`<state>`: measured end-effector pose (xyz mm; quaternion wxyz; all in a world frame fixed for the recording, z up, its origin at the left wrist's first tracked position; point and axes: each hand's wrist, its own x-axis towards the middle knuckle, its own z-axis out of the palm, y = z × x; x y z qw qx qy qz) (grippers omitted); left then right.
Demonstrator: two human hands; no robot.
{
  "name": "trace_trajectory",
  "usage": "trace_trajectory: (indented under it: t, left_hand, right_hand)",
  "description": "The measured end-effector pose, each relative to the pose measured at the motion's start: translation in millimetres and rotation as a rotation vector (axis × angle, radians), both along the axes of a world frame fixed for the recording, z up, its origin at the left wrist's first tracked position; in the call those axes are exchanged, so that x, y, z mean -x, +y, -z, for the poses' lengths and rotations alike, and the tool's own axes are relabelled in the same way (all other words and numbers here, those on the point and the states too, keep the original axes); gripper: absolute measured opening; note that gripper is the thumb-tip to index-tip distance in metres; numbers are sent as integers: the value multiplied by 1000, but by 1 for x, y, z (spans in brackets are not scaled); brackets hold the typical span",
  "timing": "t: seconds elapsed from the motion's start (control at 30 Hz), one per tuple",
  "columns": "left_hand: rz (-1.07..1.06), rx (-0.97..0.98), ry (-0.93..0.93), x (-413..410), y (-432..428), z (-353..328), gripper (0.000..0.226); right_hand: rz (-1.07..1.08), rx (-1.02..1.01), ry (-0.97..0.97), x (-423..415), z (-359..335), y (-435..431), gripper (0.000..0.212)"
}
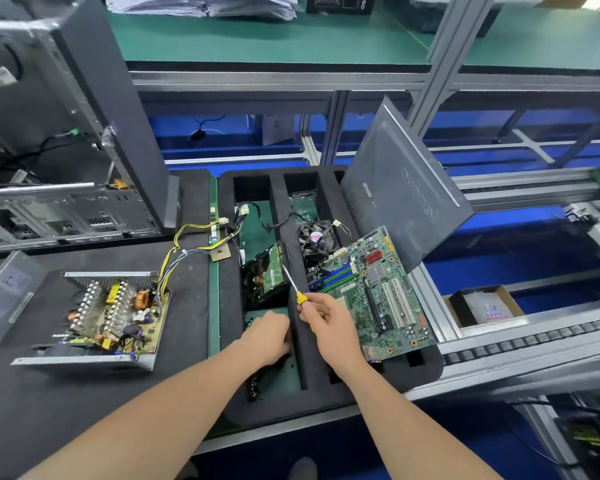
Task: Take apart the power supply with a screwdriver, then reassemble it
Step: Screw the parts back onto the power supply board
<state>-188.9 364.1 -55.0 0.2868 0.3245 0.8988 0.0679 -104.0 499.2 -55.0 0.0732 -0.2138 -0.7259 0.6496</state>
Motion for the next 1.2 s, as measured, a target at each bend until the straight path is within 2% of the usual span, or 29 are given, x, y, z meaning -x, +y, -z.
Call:
trace_trajectory:
  t: [0.2,0.33,0.53,0.63,0.7,0.77,0.93,1.2]
  left_hand:
    - [-381,-469,-114,5,-30,-42,21]
    - [-666,-795,-132,12,-67,-87,12]
    - [-998,-1383,-447,44,-153,-138,14]
    - [-1119,-1623,-703,63,-199,-146,11]
    - [-1169,-1738,-855,73,-225,-146,19]
    - [-1190,-1788,-934,82,-247,-143,27]
    - [-1238,-1796,-979,107,-284,-128,31]
    - [-1151,-1669,-1025,140,-311,-108,44]
  right_hand:
    - [104,101,12,20,-21,-13,15]
    - [55,215,108,54,-61,-35,16]
    - [-107,282,201,103,-114,-103,13]
    - [-172,238,238,119,-129,-138,10]
    - [-208,170,259,126,-136,-158,10]
    - [-232,91,276,133,-142,-175,10]
    - [-247,-110,292,148,-153,-206,8]
    - [-225,-302,279,158,-159,-234,11]
